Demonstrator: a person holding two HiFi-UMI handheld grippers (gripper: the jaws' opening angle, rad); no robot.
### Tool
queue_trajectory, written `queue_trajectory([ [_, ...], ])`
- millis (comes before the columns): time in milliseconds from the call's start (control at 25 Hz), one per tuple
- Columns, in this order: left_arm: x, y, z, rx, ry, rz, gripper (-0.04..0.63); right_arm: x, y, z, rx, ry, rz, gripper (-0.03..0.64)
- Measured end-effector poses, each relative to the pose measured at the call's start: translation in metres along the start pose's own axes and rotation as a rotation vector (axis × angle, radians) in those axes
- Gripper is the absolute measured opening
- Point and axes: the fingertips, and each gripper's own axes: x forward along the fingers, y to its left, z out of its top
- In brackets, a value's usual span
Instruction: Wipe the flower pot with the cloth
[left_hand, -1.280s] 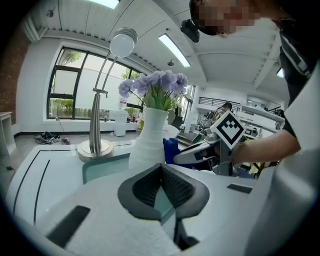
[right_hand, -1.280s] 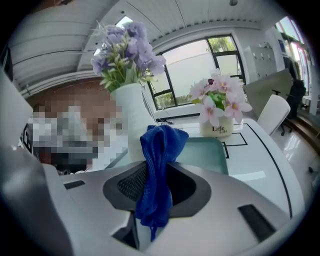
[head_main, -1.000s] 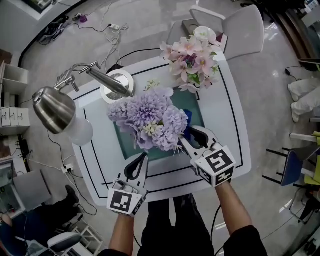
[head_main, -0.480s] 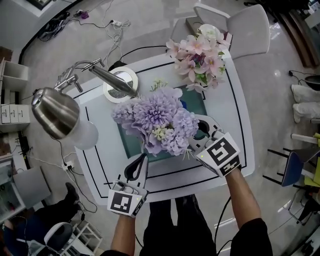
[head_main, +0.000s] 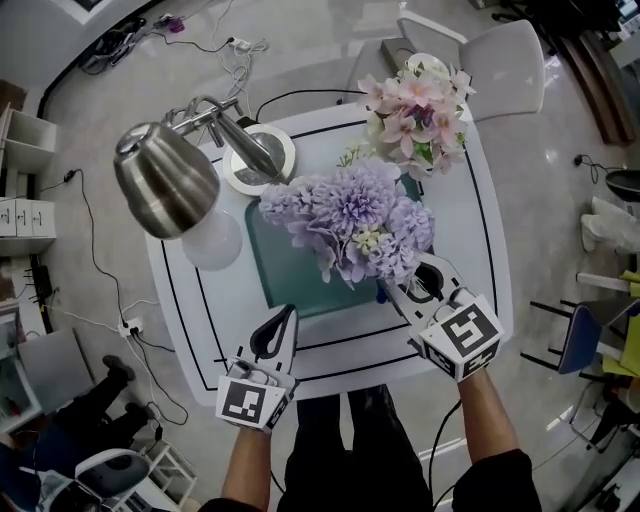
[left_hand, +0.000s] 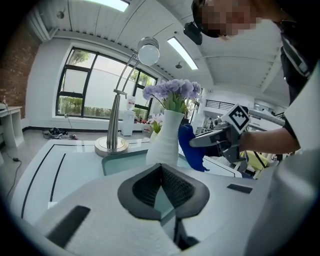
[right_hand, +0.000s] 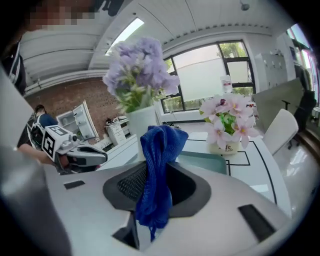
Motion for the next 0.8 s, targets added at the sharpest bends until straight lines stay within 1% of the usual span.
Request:
queue_trajectory([
  [200, -0.019, 0.007, -0.005, -0.029, -0.006, -0.012, 0.008, 0.001, 0.065, 0.0, -0.078, 0.022, 0.044, 0.104],
  [280, -0.027, 0.013, -0.007, -0.039, -0.009, -0.012, 0.008, 0.013, 0.081, 0.004, -0.075, 0.014, 0.037, 0.104],
  [400, -0.04, 0.023, -0.011, -0.053, -0.005, -0.009, 0.008, 0.033, 0.083, 0.003, -0.02, 0.018, -0.047, 0.104],
  [520, -0.049, 0.035, -0.016, -0.062, -0.004, -0.002, 0.008, 0.049, 0.073, -0.013, 0.037, 0.067, -0.12, 0.105],
  [680, -0.058, 0.055, -0.018, -0.038, -0.024, 0.005, 0.008, 0.06, 0.075, -0.034, 0.095, 0.132, -0.147, 0.105],
  [800, -0.062, 0.065, -0.019, -0.062, -0.019, -0.002, 0.008, 0.066, 0.086, -0.037, 0.112, 0.15, -0.153, 0.105],
])
